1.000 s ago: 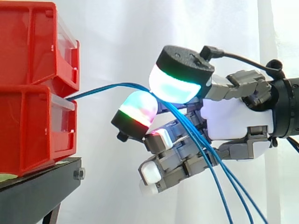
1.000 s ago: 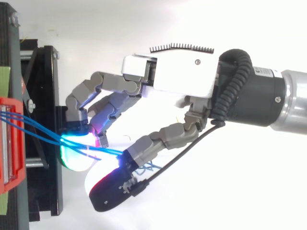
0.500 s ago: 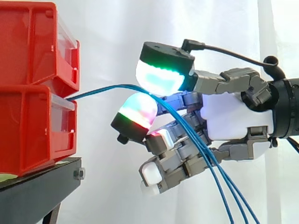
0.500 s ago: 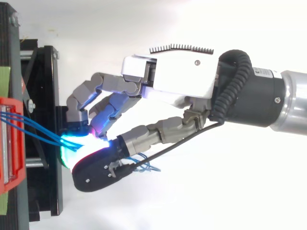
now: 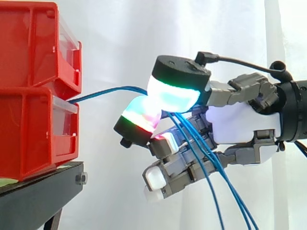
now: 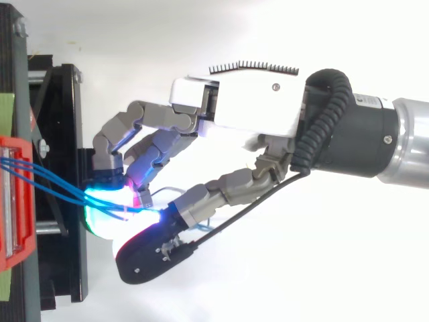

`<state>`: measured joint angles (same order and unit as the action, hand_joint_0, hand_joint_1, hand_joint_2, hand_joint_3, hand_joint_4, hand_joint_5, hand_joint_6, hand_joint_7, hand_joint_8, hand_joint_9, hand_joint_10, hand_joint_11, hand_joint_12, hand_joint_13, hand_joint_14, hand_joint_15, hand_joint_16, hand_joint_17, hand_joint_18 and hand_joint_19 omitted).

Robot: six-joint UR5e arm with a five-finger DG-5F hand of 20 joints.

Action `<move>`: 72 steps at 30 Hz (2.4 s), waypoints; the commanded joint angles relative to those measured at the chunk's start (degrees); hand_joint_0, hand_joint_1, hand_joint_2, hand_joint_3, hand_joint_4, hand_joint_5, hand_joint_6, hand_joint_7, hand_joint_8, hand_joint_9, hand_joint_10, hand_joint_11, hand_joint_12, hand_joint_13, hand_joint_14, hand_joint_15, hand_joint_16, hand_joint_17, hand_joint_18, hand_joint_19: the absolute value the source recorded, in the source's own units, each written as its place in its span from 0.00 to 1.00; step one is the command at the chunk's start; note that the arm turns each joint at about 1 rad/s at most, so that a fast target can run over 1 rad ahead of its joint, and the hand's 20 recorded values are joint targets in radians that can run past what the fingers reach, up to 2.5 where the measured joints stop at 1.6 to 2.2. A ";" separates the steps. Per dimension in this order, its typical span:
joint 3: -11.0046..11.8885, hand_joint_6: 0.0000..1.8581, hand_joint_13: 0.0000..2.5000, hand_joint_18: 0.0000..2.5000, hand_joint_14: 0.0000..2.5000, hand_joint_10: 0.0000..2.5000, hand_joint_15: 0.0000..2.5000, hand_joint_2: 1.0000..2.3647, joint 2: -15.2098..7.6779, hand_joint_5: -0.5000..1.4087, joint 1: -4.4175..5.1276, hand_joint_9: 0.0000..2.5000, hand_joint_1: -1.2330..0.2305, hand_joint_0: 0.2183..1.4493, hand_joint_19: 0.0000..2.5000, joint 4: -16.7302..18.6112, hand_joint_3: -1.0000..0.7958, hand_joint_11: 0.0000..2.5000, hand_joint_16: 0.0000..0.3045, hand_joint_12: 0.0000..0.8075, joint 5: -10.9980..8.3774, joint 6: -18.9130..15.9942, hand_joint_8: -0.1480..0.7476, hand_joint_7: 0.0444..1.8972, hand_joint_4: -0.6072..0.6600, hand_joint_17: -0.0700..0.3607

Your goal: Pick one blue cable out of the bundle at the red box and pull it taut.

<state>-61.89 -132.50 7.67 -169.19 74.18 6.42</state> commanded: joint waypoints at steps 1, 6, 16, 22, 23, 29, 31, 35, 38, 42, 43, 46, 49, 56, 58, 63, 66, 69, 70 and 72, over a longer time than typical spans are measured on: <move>-0.08 0.51 0.33 0.25 0.01 0.00 0.23 0.00 0.05 0.16 0.06 0.37 0.21 0.45 0.07 0.00 0.28 0.45 0.16 0.45 0.00 0.00 0.45 0.49 0.48 0.41; -0.08 0.50 0.33 0.26 0.01 0.00 0.23 0.00 0.05 0.16 -0.03 0.37 0.23 0.26 0.09 0.00 0.28 0.45 0.17 0.47 0.00 0.00 0.48 0.48 0.51 0.43; 0.01 0.50 0.32 0.24 0.01 0.01 0.24 0.00 0.05 0.16 0.06 0.38 0.42 0.29 0.12 0.00 0.28 0.44 0.17 0.48 0.00 0.00 0.50 0.49 0.52 0.43; 0.01 0.50 0.33 0.26 0.01 0.01 0.24 0.01 -0.04 0.16 -0.03 0.39 0.36 0.33 0.13 0.00 0.38 0.45 0.16 0.47 0.00 0.00 0.50 0.51 0.50 0.42; 0.01 0.50 0.34 0.26 0.01 0.00 0.24 0.01 -0.04 0.16 -0.03 0.39 0.34 0.34 0.12 0.00 0.39 0.45 0.16 0.47 0.09 0.00 0.50 0.52 0.49 0.42; 0.01 0.51 0.34 0.27 0.01 0.00 0.24 0.01 -0.04 0.16 0.06 0.38 0.28 0.40 0.11 0.00 0.35 0.45 0.16 0.46 0.09 -0.53 0.49 0.52 0.43 0.42; 0.01 0.51 0.34 0.27 0.01 0.00 0.23 0.01 0.05 0.16 -0.03 0.38 0.27 0.42 0.10 0.00 0.33 0.45 0.16 0.45 0.00 -0.70 0.49 0.51 0.43 0.41; 0.01 0.51 0.34 0.27 0.01 0.00 0.23 0.00 0.05 0.15 -0.03 0.37 0.25 0.46 0.09 0.00 0.28 0.44 0.16 0.44 0.00 -1.05 0.47 0.50 0.42 0.41; 0.01 0.51 0.33 0.27 0.01 0.00 0.22 0.00 -0.04 0.15 0.06 0.36 0.24 0.45 0.08 0.00 0.28 0.44 0.15 0.44 0.00 -1.05 0.44 0.49 0.43 0.41; 0.01 0.51 0.33 0.27 0.01 0.00 0.22 0.00 -0.04 0.15 -0.03 0.35 0.21 0.39 0.08 0.00 0.28 0.44 0.15 0.44 0.00 -1.14 0.42 0.48 0.43 0.41; 0.01 0.51 0.32 0.27 0.01 0.00 0.23 0.00 0.05 0.15 -0.03 0.35 0.20 0.38 0.09 0.00 0.28 0.43 0.15 0.44 0.00 -1.14 0.43 0.49 0.44 0.41; 0.01 0.51 0.32 0.27 0.01 0.00 0.23 0.00 0.05 0.14 0.06 0.32 0.14 0.28 0.09 0.00 0.28 0.42 0.16 0.46 0.00 -1.49 0.44 0.46 0.47 0.42; 0.01 0.51 0.32 0.28 0.01 0.00 0.23 0.00 0.05 0.14 -0.03 0.32 0.15 0.22 0.09 0.00 0.28 0.42 0.17 0.47 0.00 -1.67 0.46 0.45 0.51 0.44; 0.01 0.51 0.34 0.30 0.01 0.00 0.23 0.00 0.05 0.15 -0.03 0.35 0.33 0.17 0.11 0.00 0.28 0.43 0.20 0.53 0.00 -1.76 0.53 0.42 0.55 0.48; 0.01 0.50 0.33 0.28 0.01 0.00 0.24 0.00 0.05 0.15 -0.03 0.35 0.39 0.24 0.12 0.00 0.28 0.43 0.18 0.49 0.00 -1.93 0.50 0.44 0.52 0.44; 0.01 0.50 0.33 0.27 0.01 0.00 0.24 0.00 0.05 0.15 -0.03 0.35 0.38 0.35 0.12 -0.09 0.31 0.43 0.17 0.47 0.00 -2.11 0.49 0.47 0.51 0.43; 0.01 0.51 0.33 0.27 0.01 0.00 0.23 0.01 -0.04 0.15 -0.03 0.35 0.35 0.38 0.12 -0.26 0.33 0.43 0.17 0.47 0.00 -2.11 0.48 0.48 0.48 0.43; 0.01 0.51 0.33 0.27 0.01 0.00 0.23 0.00 -0.04 0.15 -0.03 0.36 0.31 0.41 0.10 -0.35 0.30 0.43 0.16 0.46 0.00 -2.11 0.48 0.49 0.45 0.42; 0.01 0.51 0.33 0.27 0.01 0.00 0.23 0.00 -0.04 0.15 -0.03 0.36 0.30 0.42 0.10 -0.35 0.30 0.43 0.16 0.46 0.00 -2.11 0.48 0.49 0.46 0.42; -0.08 0.51 0.33 0.27 0.01 0.00 0.23 0.00 0.05 0.15 -0.03 0.36 0.28 0.46 0.09 -0.35 0.28 0.43 0.16 0.45 0.00 -2.02 0.46 0.48 0.44 0.42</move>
<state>-61.90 -132.51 7.65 -169.52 74.18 4.33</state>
